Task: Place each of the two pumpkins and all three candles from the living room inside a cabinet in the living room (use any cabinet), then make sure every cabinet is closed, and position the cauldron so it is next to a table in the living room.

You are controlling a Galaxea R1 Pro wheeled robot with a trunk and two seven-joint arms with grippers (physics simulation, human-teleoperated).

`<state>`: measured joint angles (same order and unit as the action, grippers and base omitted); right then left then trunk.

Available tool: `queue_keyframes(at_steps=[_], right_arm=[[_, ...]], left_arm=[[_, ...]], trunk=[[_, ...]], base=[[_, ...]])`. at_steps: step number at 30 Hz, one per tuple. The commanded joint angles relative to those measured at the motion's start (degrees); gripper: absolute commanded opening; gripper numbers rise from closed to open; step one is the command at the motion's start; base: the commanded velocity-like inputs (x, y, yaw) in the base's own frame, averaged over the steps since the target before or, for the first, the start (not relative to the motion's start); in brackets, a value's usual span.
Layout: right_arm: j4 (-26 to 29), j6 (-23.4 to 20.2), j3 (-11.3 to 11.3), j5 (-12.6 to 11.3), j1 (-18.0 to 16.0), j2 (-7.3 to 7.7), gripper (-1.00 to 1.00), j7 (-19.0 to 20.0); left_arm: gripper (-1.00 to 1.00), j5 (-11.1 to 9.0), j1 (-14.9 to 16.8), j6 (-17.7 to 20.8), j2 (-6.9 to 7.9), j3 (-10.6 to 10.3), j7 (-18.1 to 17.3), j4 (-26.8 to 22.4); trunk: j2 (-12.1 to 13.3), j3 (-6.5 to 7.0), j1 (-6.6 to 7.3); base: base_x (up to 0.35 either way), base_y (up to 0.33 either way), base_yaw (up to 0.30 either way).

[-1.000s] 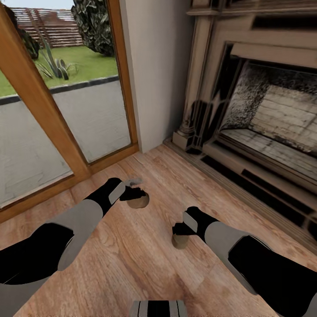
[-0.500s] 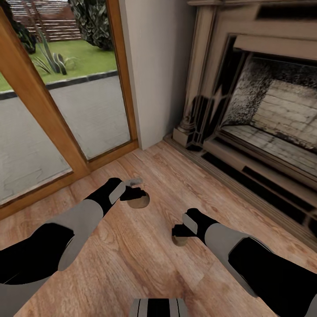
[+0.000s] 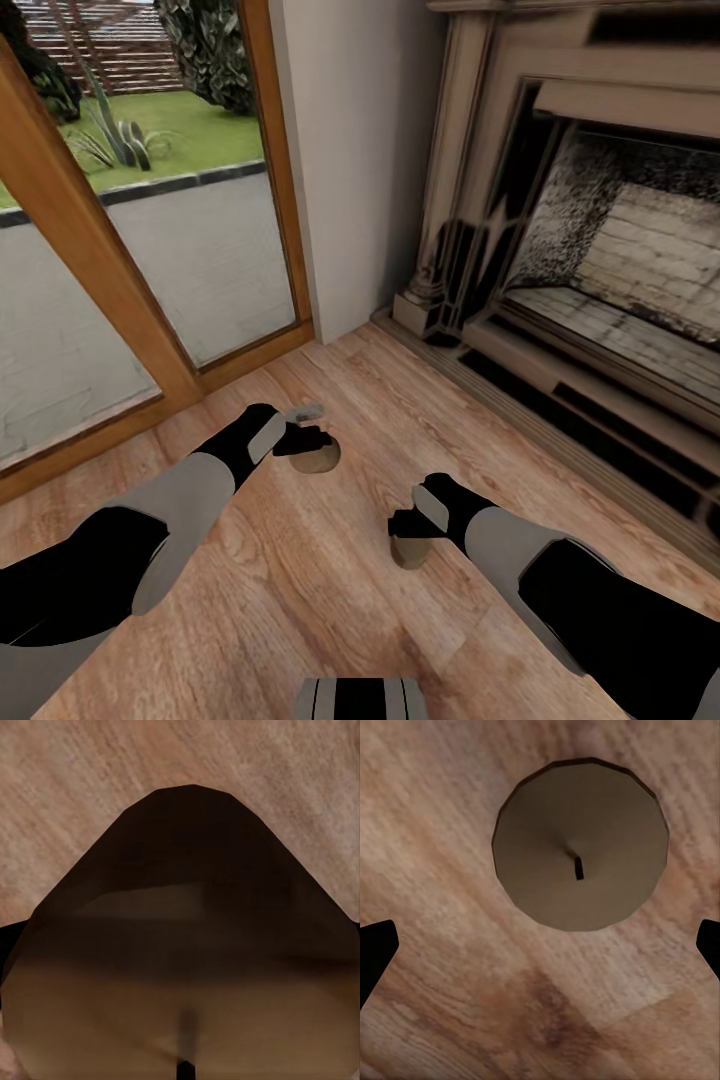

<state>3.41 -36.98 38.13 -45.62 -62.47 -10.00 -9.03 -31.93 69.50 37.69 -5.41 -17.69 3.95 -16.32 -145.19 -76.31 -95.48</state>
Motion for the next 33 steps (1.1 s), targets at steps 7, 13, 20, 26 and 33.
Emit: queue_keyframes(at_steps=[7,13,20,26,33], right_arm=[[0.06,-0.2,0.28,-0.63,-0.02,0.0,1.0,-0.46],[0.06,-0.2,0.28,-0.61,-0.01,0.0,1.0,-0.46],[0.02,-0.2,0.28,-0.61,-0.02,0.0,1.0,-0.46],[0.03,-0.2,0.28,-0.61,-0.02,0.0,1.0,-0.46],[0.02,-0.2,0.28,-0.58,-0.01,0.0,1.0,-0.46]], left_arm=[[-1.0,-0.59,0.02,0.19,-0.5,-0.41,0.32,-0.14],[-1.0,-0.65,0.02,0.3,-0.74,-0.34,0.05,-4.32],[-1.0,-0.68,-1.35,0.71,-0.66,-0.22,-0.05,-12.6],[-1.0,-0.48,-9.93,10.57,0.41,1.89,0.17,-32.07],[-1.0,-0.34,-14.44,17.2,2.02,5.08,0.27,-43.7]], trunk=[[-0.02,-0.04,0.01],[-0.02,-0.04,0.01],[-0.02,-0.04,0.01],[-0.02,-0.04,0.01],[-0.07,-0.93,-0.09]], base=[[0.001,0.0,0.0],[0.0,0.0,0.0],[0.0,0.0,0.0],[0.0,0.0,0.0],[0.0,0.0,0.0]])
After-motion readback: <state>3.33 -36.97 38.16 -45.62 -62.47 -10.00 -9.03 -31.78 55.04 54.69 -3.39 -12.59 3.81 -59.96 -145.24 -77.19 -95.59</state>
